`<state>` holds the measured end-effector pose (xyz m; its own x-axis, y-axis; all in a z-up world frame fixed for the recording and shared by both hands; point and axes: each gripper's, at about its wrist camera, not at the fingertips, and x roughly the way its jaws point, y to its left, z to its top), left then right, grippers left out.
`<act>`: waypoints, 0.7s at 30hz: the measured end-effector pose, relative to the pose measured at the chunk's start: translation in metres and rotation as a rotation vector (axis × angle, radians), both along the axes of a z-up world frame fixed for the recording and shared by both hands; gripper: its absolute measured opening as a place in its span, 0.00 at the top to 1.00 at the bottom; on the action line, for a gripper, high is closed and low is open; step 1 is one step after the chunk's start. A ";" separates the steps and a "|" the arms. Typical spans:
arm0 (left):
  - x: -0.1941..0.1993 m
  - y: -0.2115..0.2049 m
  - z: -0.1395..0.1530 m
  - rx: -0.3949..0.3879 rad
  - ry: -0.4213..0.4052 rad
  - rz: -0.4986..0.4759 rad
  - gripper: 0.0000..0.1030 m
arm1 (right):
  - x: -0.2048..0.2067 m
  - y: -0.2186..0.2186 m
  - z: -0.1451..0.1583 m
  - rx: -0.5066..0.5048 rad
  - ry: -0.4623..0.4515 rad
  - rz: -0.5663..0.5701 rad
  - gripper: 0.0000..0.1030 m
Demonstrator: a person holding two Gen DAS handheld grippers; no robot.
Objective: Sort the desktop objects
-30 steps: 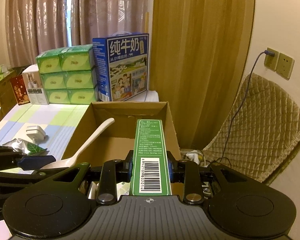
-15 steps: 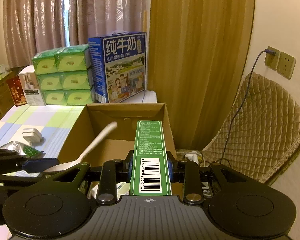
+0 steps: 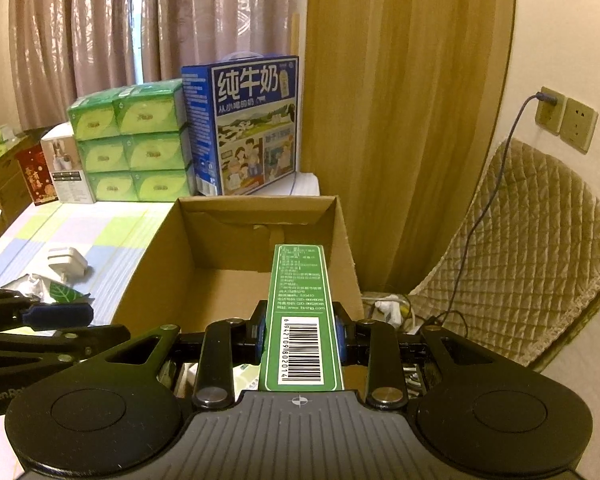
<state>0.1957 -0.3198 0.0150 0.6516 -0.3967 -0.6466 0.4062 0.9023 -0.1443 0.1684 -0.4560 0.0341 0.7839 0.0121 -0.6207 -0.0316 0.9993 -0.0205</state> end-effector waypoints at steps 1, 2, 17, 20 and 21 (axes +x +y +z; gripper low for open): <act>0.000 0.002 0.000 -0.003 0.001 0.003 0.66 | 0.001 0.001 0.000 -0.001 0.001 0.001 0.73; -0.001 0.005 0.000 -0.005 0.002 0.007 0.66 | 0.001 0.002 0.000 -0.003 0.002 0.003 0.73; -0.003 0.024 0.006 -0.029 -0.014 0.036 0.66 | 0.010 0.019 0.004 -0.007 -0.033 0.041 0.69; -0.003 0.026 0.006 -0.028 -0.014 0.041 0.66 | 0.009 0.022 0.008 -0.008 -0.062 0.046 0.34; -0.003 0.027 0.006 -0.027 -0.014 0.042 0.66 | 0.009 0.023 0.009 -0.009 -0.069 0.048 0.34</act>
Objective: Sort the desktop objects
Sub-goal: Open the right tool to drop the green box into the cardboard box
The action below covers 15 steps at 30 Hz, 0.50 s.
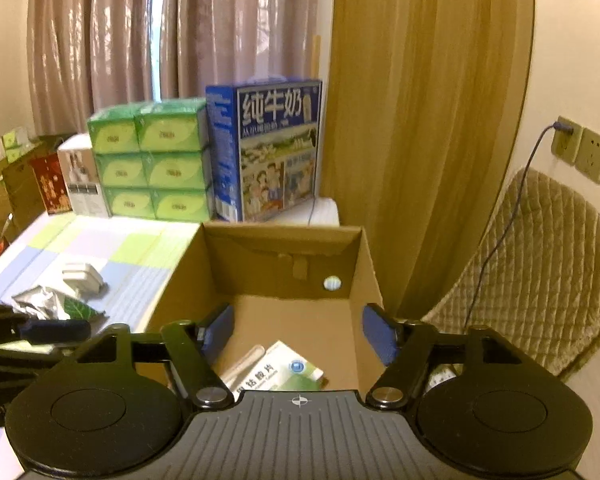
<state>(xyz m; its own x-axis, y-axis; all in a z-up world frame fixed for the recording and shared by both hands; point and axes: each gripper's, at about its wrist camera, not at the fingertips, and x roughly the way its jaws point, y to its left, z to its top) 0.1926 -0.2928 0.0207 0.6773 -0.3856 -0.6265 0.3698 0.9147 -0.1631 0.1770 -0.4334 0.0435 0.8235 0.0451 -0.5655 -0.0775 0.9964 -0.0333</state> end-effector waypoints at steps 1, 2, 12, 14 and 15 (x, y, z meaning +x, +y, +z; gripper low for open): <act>0.000 0.001 0.000 0.000 0.002 0.000 0.66 | 0.000 0.001 0.001 -0.004 0.001 -0.001 0.34; 0.000 0.002 -0.001 -0.001 0.003 -0.001 0.66 | 0.000 0.001 0.001 -0.004 0.001 -0.002 0.34; -0.004 0.012 0.002 -0.010 0.001 0.010 0.66 | -0.007 0.007 0.003 -0.008 0.007 0.000 0.34; -0.005 0.013 0.003 -0.012 -0.001 0.012 0.66 | -0.009 0.009 0.004 -0.010 0.004 0.001 0.34; -0.006 0.015 0.004 -0.013 -0.002 0.013 0.66 | -0.011 0.010 0.005 -0.010 0.003 0.002 0.34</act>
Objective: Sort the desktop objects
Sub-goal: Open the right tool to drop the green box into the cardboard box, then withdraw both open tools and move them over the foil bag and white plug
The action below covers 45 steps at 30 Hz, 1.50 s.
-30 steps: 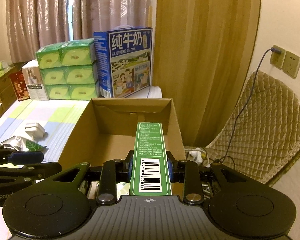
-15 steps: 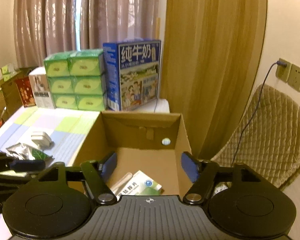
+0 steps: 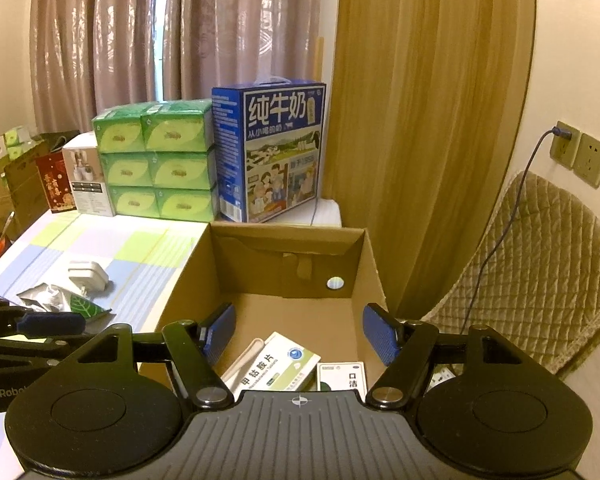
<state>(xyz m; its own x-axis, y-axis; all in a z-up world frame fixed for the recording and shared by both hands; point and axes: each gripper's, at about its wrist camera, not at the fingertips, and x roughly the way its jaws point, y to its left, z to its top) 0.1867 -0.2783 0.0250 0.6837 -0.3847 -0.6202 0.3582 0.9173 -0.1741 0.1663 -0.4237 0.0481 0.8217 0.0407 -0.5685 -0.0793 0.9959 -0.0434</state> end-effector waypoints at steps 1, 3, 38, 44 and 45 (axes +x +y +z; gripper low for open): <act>-0.001 0.001 0.001 0.000 -0.002 0.001 0.66 | -0.001 0.001 0.001 0.000 -0.001 0.001 0.34; -0.003 0.004 0.004 -0.001 -0.005 0.002 0.66 | -0.004 0.002 0.003 0.000 -0.002 0.003 0.34; -0.057 0.125 0.050 0.006 -0.115 0.150 0.09 | -0.045 0.096 0.044 -0.060 -0.047 0.134 0.02; -0.063 0.152 0.051 0.025 -0.128 0.178 0.01 | -0.043 0.117 0.040 -0.076 -0.031 0.168 0.02; -0.064 0.157 0.051 0.034 -0.130 0.182 0.01 | -0.043 0.120 0.038 -0.078 -0.027 0.176 0.02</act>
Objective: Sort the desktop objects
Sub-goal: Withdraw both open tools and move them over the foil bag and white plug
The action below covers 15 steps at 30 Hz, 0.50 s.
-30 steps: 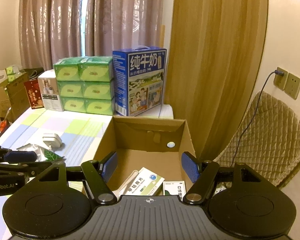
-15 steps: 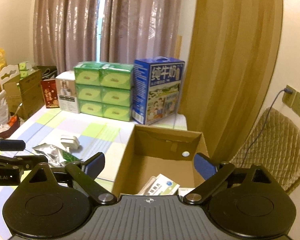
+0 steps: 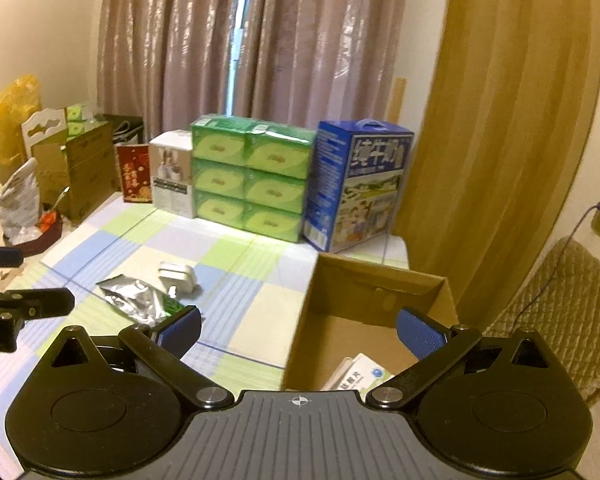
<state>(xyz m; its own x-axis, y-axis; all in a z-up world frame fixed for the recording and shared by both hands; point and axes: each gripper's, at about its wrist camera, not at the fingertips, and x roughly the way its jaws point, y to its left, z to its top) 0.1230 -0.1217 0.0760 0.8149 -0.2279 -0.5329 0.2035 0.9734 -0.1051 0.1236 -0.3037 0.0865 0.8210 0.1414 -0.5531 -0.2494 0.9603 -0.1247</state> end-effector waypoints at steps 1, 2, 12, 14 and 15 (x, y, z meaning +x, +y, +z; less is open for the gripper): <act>-0.001 0.004 -0.001 0.008 0.000 0.005 0.01 | 0.001 0.004 -0.002 -0.005 0.004 0.009 0.02; -0.001 0.008 -0.002 0.013 0.002 0.011 0.01 | 0.000 0.008 -0.003 -0.009 0.008 0.016 0.02; -0.004 0.058 -0.016 0.046 0.002 0.032 0.01 | 0.009 0.038 -0.019 -0.052 0.042 0.079 0.02; -0.004 0.067 -0.019 0.053 0.001 0.041 0.01 | 0.012 0.044 -0.023 -0.061 0.049 0.093 0.02; -0.003 0.072 -0.021 0.052 0.002 0.046 0.01 | 0.014 0.047 -0.026 -0.067 0.053 0.100 0.02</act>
<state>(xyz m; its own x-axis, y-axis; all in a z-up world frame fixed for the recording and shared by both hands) 0.1200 -0.0493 0.0549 0.8229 -0.1626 -0.5444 0.1587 0.9858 -0.0546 0.1374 -0.2568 0.0608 0.7739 0.1826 -0.6064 -0.3517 0.9202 -0.1717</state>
